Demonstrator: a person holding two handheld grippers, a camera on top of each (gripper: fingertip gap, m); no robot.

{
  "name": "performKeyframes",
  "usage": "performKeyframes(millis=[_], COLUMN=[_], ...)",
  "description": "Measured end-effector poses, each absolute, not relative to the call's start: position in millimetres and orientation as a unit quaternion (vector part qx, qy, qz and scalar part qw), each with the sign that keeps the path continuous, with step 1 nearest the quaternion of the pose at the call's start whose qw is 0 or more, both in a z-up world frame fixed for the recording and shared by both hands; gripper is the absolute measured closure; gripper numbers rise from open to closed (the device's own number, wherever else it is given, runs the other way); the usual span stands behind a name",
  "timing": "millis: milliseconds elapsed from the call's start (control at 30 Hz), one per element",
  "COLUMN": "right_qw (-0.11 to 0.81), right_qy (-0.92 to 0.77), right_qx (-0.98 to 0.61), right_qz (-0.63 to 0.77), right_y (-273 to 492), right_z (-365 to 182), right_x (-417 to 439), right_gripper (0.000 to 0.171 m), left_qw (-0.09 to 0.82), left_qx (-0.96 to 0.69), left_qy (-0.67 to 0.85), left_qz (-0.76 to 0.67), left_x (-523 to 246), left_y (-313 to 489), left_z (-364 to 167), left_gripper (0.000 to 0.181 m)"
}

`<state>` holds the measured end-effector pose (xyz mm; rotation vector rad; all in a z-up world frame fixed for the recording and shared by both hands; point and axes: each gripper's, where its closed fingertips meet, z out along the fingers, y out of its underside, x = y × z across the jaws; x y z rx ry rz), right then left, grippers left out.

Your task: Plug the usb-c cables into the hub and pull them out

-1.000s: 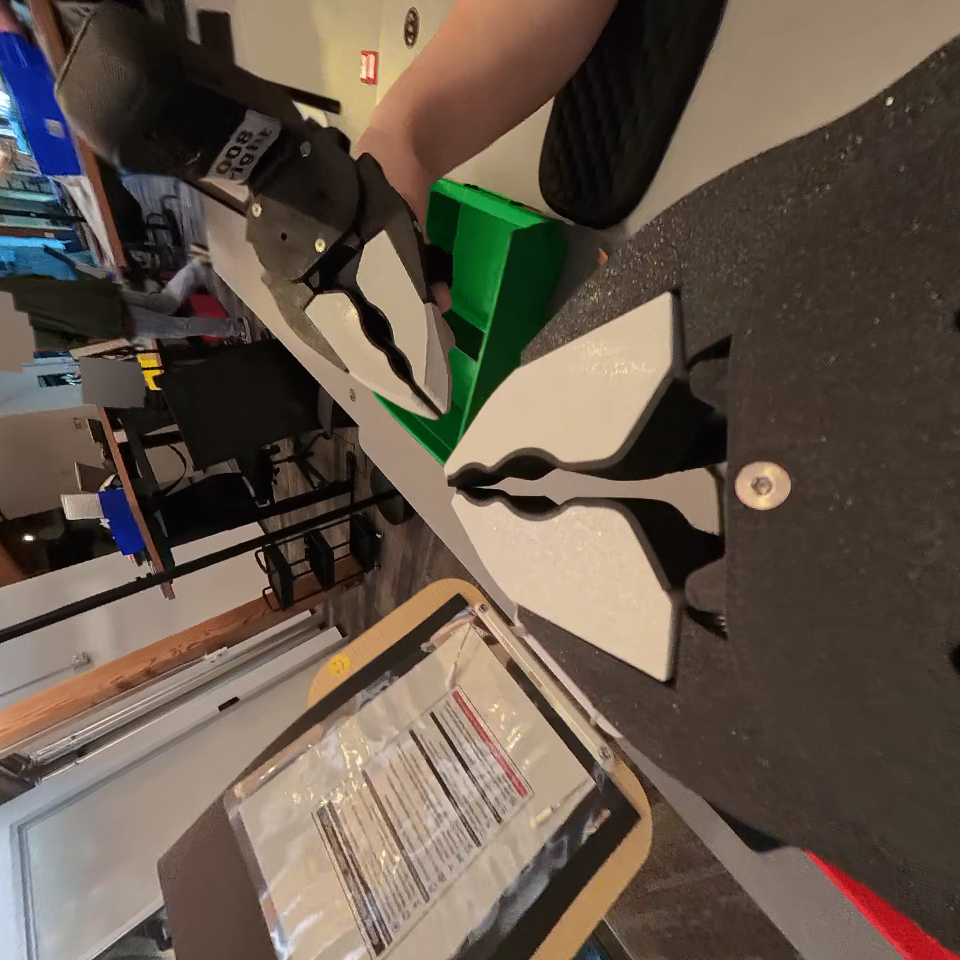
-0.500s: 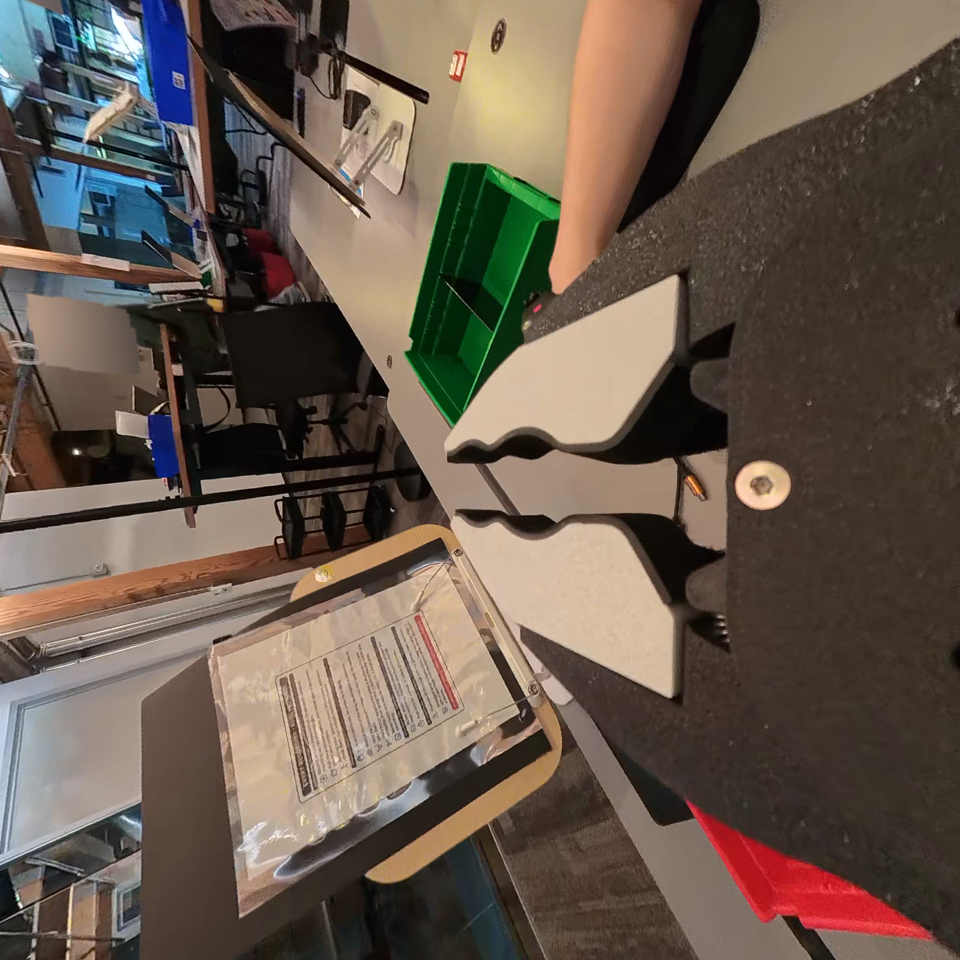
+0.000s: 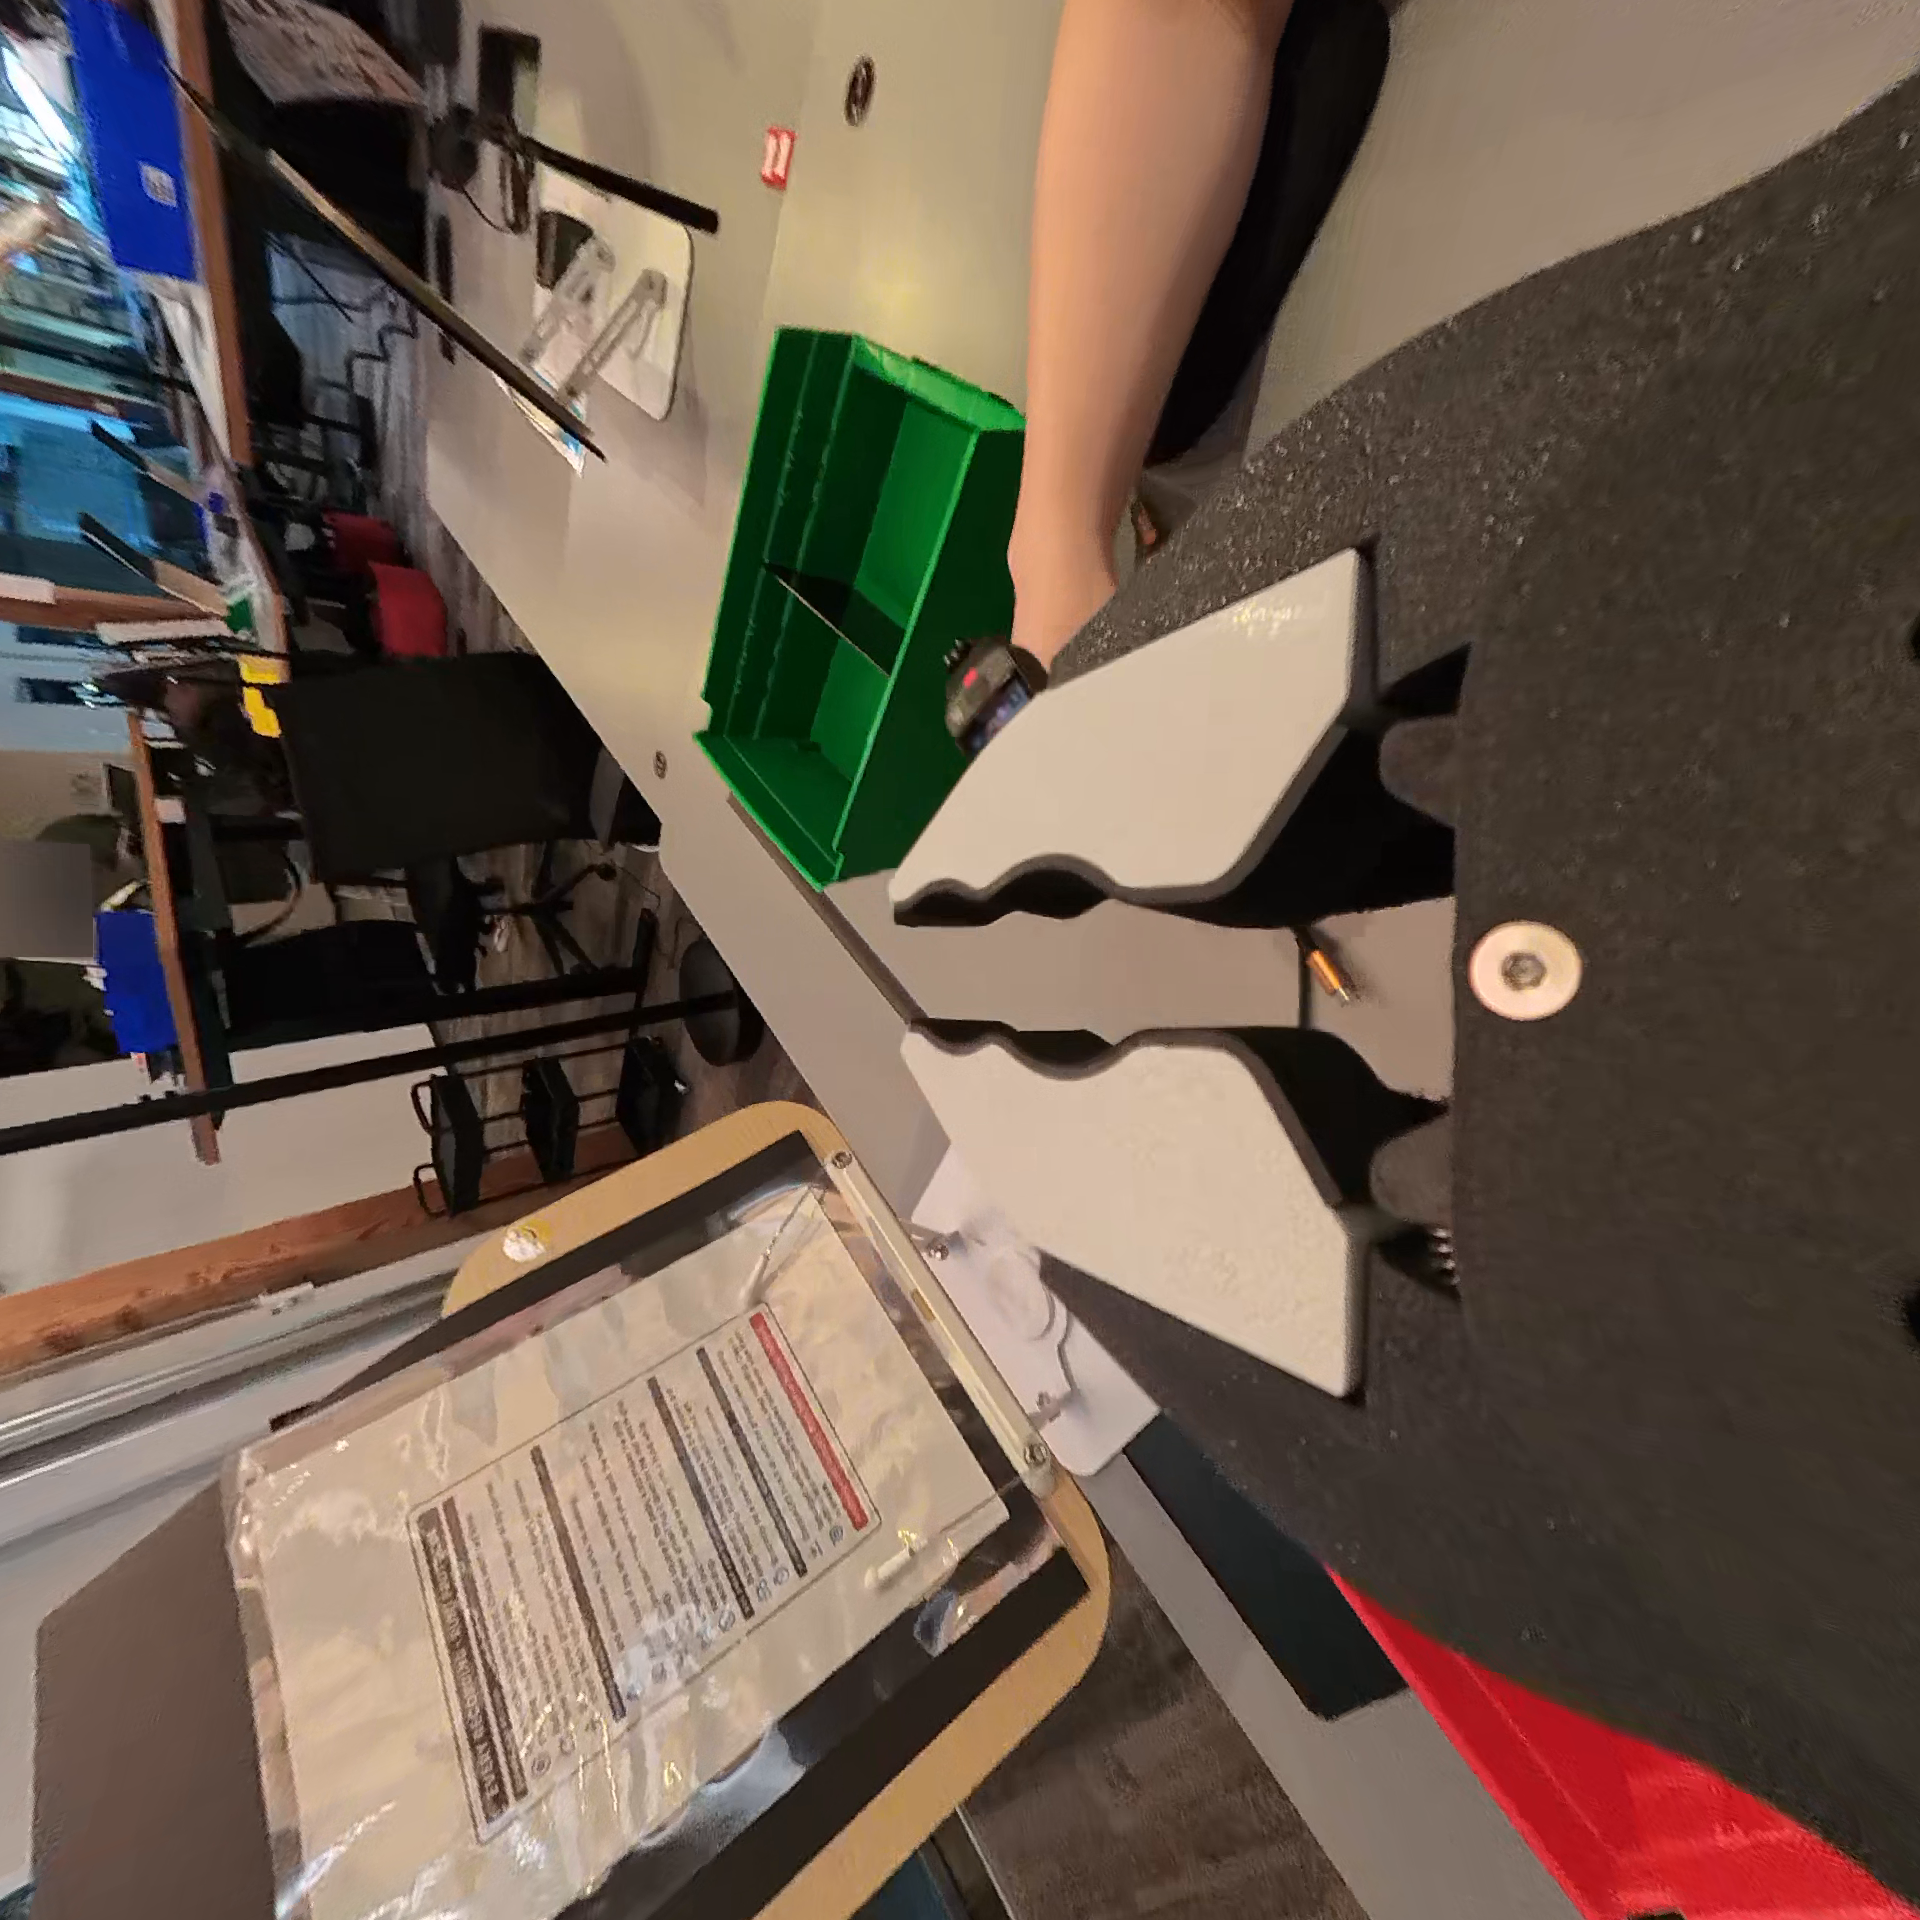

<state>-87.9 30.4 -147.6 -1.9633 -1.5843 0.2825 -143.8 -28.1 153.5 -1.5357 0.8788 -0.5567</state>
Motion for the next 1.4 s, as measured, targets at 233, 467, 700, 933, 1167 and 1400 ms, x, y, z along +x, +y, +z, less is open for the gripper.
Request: performKeyframes(millis=[233, 467, 700, 933, 1167, 1400], right_qw=[0.405, 0.221, 0.158, 0.215, 0.441, 0.596], right_qy=[-0.599, -0.641, -0.669, -0.695, -0.677, -0.586], right_qx=[-0.668, -0.724, -0.717, -0.679, -0.589, -0.528], right_qz=[0.175, 0.127, 0.115, 0.099, 0.031, -0.149], right_y=[19.8, 29.6, 31.4, 35.8, 30.7, 22.5], right_z=[-80.4, -145.5, -156.2, -146.6, -18.3, 90.0], right_x=[-99.2, -90.7, -89.1, -87.9, -84.9, -57.5], right_gripper=[0.171, 0.161, 0.16, 0.165, 0.166, 0.166], left_qw=[0.558, 0.563, 0.555, 0.541, 0.52, 0.5], left_qx=[-0.693, -0.679, -0.679, -0.7, -0.722, -0.684], left_qy=[0.38, 0.368, 0.372, 0.379, 0.339, 0.316], left_qz=[-0.251, -0.295, -0.304, -0.269, -0.305, -0.427], left_x=[-162.1, -169.4, -164.2, -156.6, -158.0, -135.8], left_y=[-14.4, -15.9, -12.1, -1.7, 9.3, -3.3], left_z=[133.0, 141.0, 138.9, 125.4, 120.1, 139.8], left_gripper=[0.159, 0.159, 0.159, 0.159, 0.149, 0.142])
